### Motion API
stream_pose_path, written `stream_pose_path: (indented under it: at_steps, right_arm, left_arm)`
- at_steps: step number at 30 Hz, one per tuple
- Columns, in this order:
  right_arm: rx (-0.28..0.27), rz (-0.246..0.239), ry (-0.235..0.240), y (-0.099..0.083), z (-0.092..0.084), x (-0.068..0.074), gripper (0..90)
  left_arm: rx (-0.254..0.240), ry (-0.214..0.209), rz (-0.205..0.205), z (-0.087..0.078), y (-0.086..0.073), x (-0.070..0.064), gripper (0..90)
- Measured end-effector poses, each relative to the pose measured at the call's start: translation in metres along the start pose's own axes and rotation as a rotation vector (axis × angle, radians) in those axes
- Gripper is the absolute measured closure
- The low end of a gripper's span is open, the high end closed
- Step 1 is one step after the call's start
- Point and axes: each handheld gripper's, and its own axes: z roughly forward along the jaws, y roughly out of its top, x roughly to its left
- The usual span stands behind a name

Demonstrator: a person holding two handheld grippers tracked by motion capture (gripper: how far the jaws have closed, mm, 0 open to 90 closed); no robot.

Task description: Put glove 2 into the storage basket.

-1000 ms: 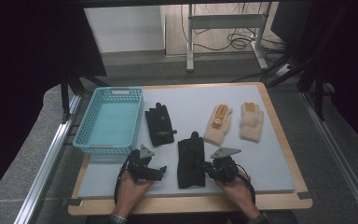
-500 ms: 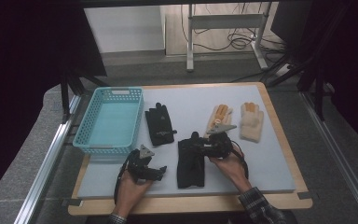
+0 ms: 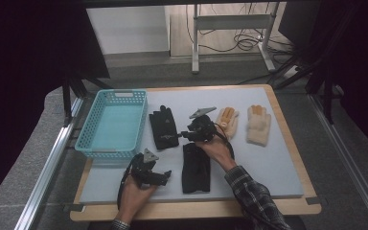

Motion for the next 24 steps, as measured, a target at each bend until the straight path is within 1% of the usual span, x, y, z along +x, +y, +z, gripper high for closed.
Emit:
stream_pose_path:
  at_steps: [2,3,4,7,8,9,11,12,13,15,18,20,21,22,23,24]
  right_arm:
    - [0.014,-0.01,0.003,0.006,0.011,0.001,57.4]
    - [0.014,-0.01,0.003,0.006,0.011,0.001,57.4]
    - [0.022,-0.026,0.003,0.012,0.021,0.001,57.4]
    - [0.029,-0.032,0.018,0.021,0.034,0.001,56.2]
    - [0.029,-0.032,0.018,0.021,0.034,0.001,56.2]
    - [0.032,-0.033,0.021,0.026,0.043,0.001,53.3]
    - [0.034,-0.034,0.024,0.03,0.052,0.001,49.1]
    - [0.034,-0.034,0.024,0.03,0.052,0.001,49.1]
    - [0.04,-0.033,0.015,0.034,0.06,0.002,44.5]
    - [0.04,-0.025,0.009,0.037,0.069,0.001,40.9]
    - [0.043,-0.029,-0.001,0.04,0.083,0.0,38.5]
    - [0.061,-0.024,-0.009,0.041,0.092,-0.001,38.2]
    - [0.061,-0.024,-0.009,0.041,0.092,-0.001,38.2]
    - [0.071,-0.029,-0.014,0.042,0.097,-0.002,38.2]
    - [0.075,-0.019,-0.011,0.041,0.103,-0.005,41.6]
    - [0.077,0.002,-0.011,0.042,0.103,-0.007,45.8]
  left_arm:
    - [-0.001,0.001,0.001,0.0,0.0,0.0,4.1]
    - [-0.001,0.001,0.001,0.0,0.0,0.0,4.1]
    - [-0.002,0.001,-0.001,0.0,0.0,0.0,4.0]
    - [-0.001,0.001,0.001,0.0,0.0,0.0,4.0]
    - [-0.001,0.001,0.001,0.0,0.0,0.0,4.1]
    - [-0.002,0.0,-0.001,0.0,0.0,0.0,4.1]
    - [-0.002,0.001,0.0,0.0,0.0,0.0,4.0]
    - [-0.002,0.001,0.0,0.0,0.0,0.0,4.0]
    - [-0.002,0.001,0.0,0.0,0.0,0.0,4.0]
    - [-0.002,0.001,-0.001,0.0,0.0,0.0,4.1]
    - [-0.002,0.001,0.0,0.0,0.0,0.0,4.1]
    - [-0.002,0.0,0.0,0.0,0.0,0.0,4.1]
    - [-0.002,0.0,0.0,0.0,0.0,0.0,4.1]
    - [-0.002,0.001,-0.001,0.0,0.0,0.0,4.1]
    - [-0.003,0.001,-0.001,0.0,0.0,0.0,4.1]
    - [-0.002,0.001,0.0,0.0,0.0,0.0,4.0]
